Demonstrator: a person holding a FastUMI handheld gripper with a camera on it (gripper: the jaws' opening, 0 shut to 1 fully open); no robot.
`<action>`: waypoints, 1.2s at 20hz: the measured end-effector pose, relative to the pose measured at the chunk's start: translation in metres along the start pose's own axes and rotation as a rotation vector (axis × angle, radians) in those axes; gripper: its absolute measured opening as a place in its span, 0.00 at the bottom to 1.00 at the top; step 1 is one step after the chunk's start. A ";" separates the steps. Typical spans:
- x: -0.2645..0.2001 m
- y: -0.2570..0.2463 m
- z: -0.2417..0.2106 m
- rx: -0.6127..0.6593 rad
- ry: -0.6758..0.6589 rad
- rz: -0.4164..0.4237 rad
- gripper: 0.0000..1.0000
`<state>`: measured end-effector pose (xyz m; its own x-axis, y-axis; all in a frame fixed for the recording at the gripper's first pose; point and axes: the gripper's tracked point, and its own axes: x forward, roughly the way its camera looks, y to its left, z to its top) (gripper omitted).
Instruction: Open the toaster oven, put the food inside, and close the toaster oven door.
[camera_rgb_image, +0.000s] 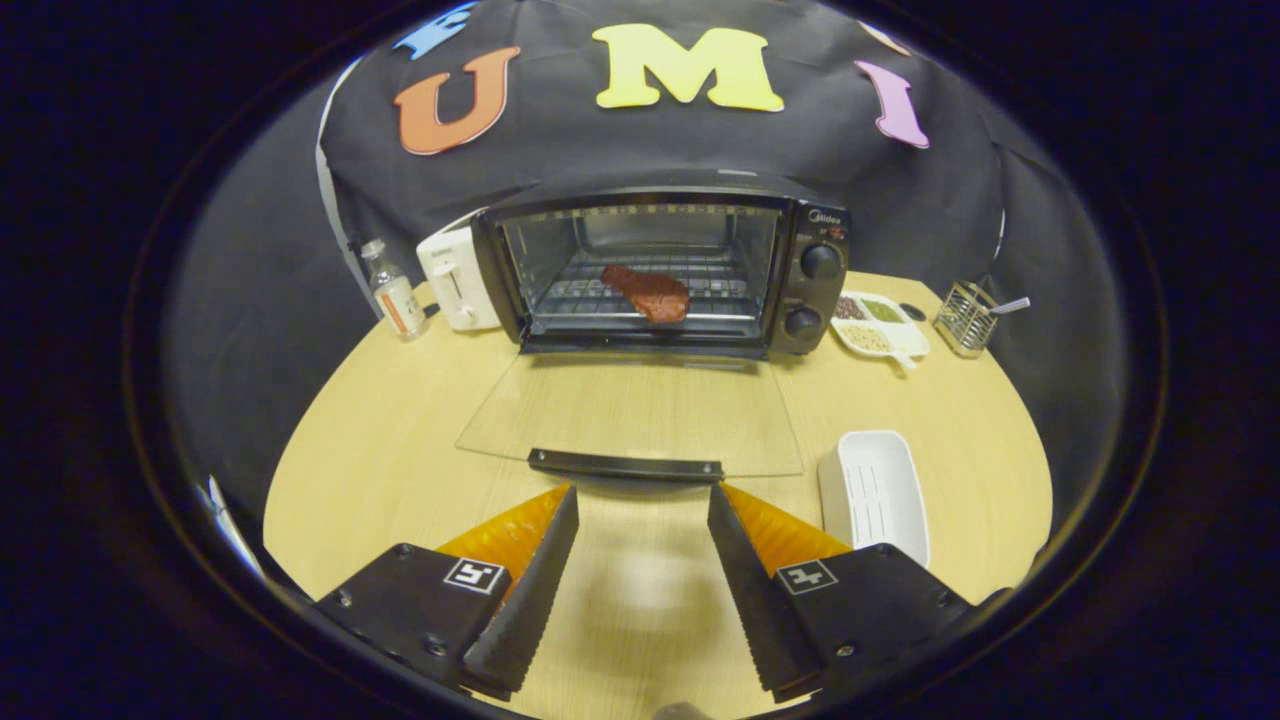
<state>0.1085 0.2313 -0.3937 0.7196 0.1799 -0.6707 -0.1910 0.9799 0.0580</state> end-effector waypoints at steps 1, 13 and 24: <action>0.003 0.002 -0.007 -0.004 0.012 0.002 0.84; 0.060 0.006 -0.029 -0.005 0.092 -0.028 0.84; 0.065 0.003 -0.011 0.004 0.087 -0.039 0.84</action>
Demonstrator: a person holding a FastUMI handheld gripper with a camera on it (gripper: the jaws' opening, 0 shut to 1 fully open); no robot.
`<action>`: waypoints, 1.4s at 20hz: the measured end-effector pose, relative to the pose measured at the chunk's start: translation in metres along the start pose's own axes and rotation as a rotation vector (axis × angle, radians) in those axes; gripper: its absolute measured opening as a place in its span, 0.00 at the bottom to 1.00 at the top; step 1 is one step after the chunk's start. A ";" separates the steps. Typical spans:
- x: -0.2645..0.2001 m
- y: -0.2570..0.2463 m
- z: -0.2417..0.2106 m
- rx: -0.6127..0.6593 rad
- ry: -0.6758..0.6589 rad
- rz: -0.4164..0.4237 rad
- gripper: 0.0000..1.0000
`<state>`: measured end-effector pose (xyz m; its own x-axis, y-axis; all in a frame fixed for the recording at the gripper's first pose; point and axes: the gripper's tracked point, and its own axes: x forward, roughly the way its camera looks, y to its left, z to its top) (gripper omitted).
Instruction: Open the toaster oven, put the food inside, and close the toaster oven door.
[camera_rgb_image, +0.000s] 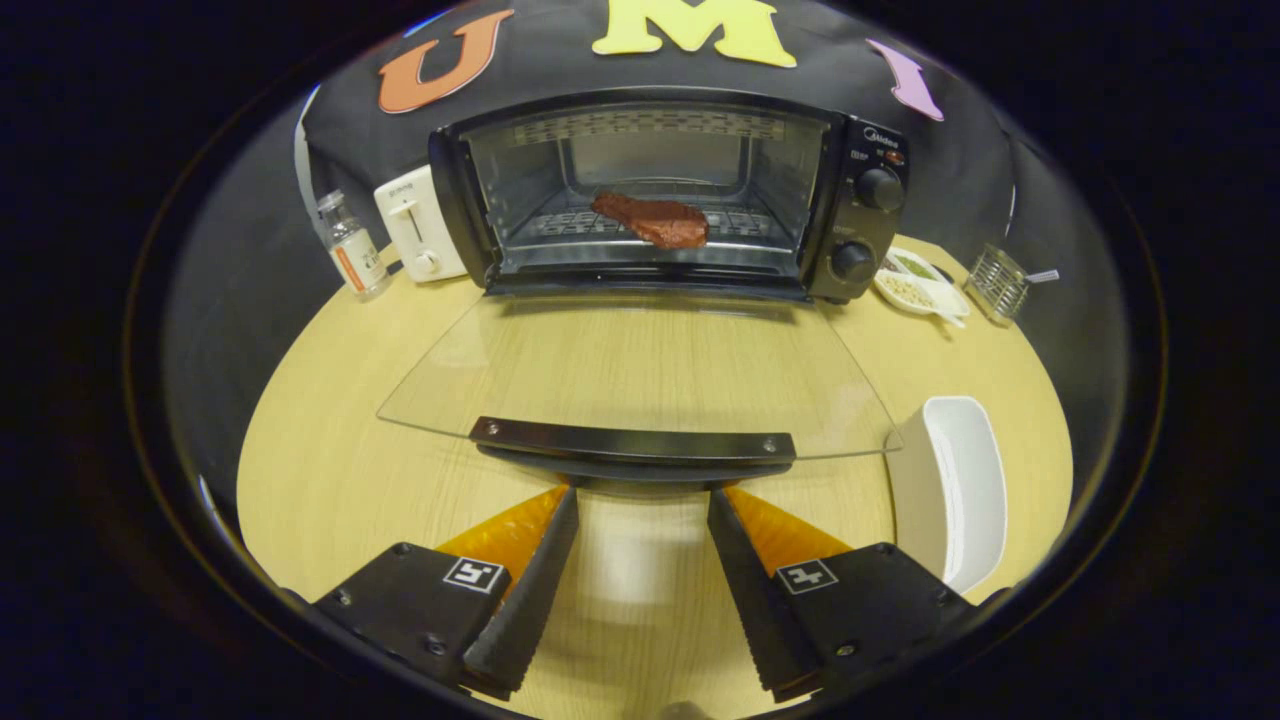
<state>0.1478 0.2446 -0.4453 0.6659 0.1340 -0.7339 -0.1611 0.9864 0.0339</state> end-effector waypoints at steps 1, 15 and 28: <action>-0.003 0.000 0.005 0.000 -0.005 0.001 0.85; -0.039 0.002 0.139 -0.010 -0.187 -0.007 0.85; -0.061 -0.010 0.154 0.016 -0.236 -0.012 0.85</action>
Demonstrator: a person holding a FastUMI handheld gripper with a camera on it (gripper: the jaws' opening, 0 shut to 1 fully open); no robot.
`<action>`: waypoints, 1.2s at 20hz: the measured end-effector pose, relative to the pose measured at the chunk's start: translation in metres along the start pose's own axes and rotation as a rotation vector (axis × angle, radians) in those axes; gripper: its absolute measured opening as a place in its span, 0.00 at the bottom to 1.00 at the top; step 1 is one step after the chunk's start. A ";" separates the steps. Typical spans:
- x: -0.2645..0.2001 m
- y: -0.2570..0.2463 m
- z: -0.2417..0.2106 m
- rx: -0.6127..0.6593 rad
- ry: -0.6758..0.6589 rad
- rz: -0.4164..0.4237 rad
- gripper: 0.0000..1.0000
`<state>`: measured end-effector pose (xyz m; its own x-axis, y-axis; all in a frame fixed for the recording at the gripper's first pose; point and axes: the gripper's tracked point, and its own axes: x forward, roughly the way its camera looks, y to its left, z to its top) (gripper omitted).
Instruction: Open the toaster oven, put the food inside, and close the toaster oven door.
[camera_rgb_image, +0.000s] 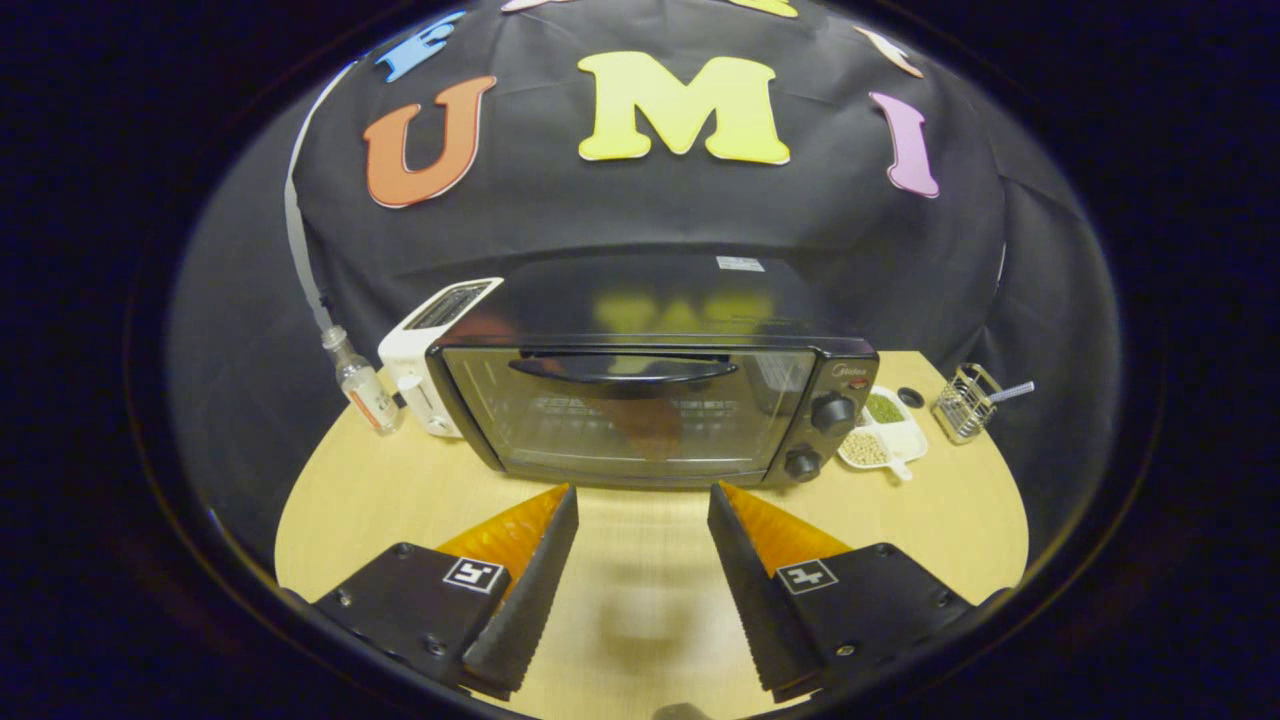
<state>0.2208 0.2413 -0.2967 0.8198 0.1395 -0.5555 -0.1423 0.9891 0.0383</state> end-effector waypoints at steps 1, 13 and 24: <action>-0.003 -0.002 -0.001 0.001 -0.002 -0.002 0.85; -0.137 -0.099 0.034 -0.043 -0.172 -0.089 0.84; -0.331 -0.237 0.121 0.018 -0.495 -0.113 1.00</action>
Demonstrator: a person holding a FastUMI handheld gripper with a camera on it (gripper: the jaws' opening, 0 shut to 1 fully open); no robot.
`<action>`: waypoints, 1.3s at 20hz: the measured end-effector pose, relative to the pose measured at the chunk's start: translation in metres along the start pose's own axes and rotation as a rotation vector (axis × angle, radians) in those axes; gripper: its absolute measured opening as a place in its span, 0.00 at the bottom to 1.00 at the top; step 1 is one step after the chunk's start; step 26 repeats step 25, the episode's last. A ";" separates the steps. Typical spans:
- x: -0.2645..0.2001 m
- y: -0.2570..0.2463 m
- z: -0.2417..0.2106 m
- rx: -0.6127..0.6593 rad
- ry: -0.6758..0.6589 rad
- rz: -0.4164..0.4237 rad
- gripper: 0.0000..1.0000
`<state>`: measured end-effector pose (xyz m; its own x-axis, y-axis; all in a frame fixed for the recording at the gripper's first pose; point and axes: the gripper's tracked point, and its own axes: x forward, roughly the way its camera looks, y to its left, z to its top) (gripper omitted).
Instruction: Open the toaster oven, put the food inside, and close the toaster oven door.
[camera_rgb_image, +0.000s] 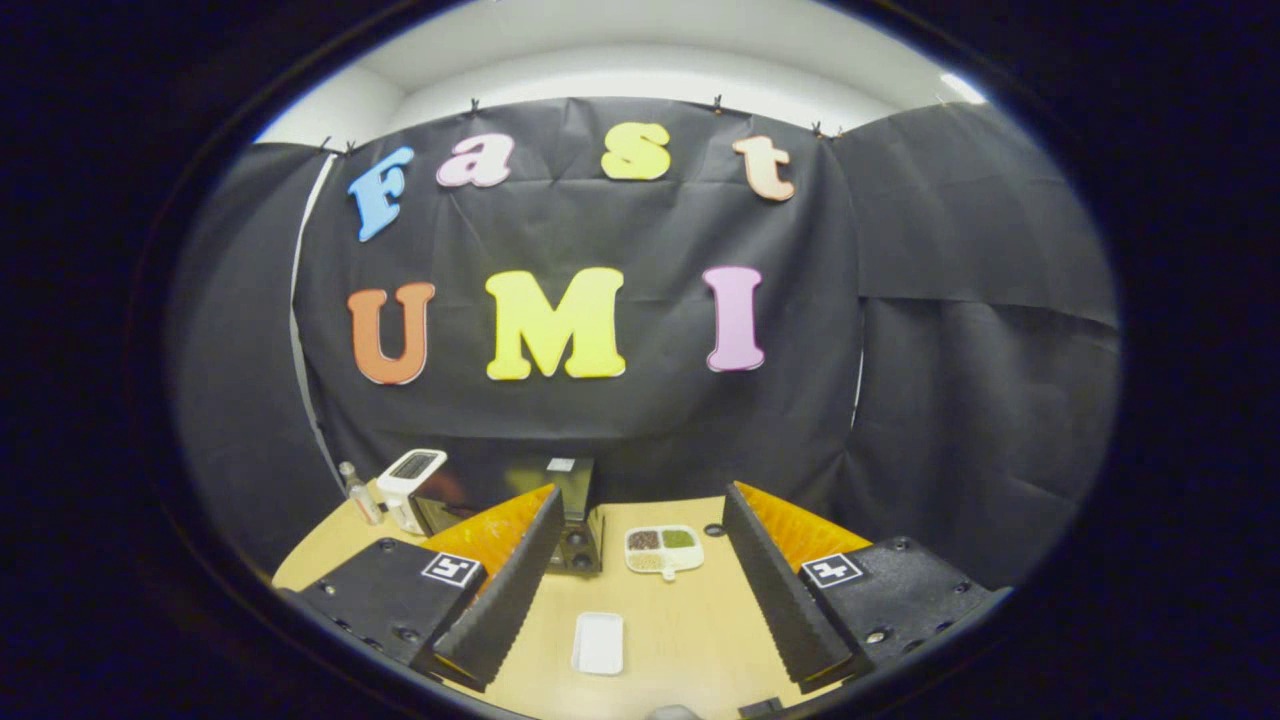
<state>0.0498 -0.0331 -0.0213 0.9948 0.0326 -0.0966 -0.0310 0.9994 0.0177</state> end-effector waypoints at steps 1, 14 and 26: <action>-0.006 -0.009 0.008 -0.012 -0.025 0.003 1.00; -0.056 -0.049 0.006 0.023 -0.091 0.074 1.00; -0.059 -0.054 0.002 0.025 -0.088 0.063 1.00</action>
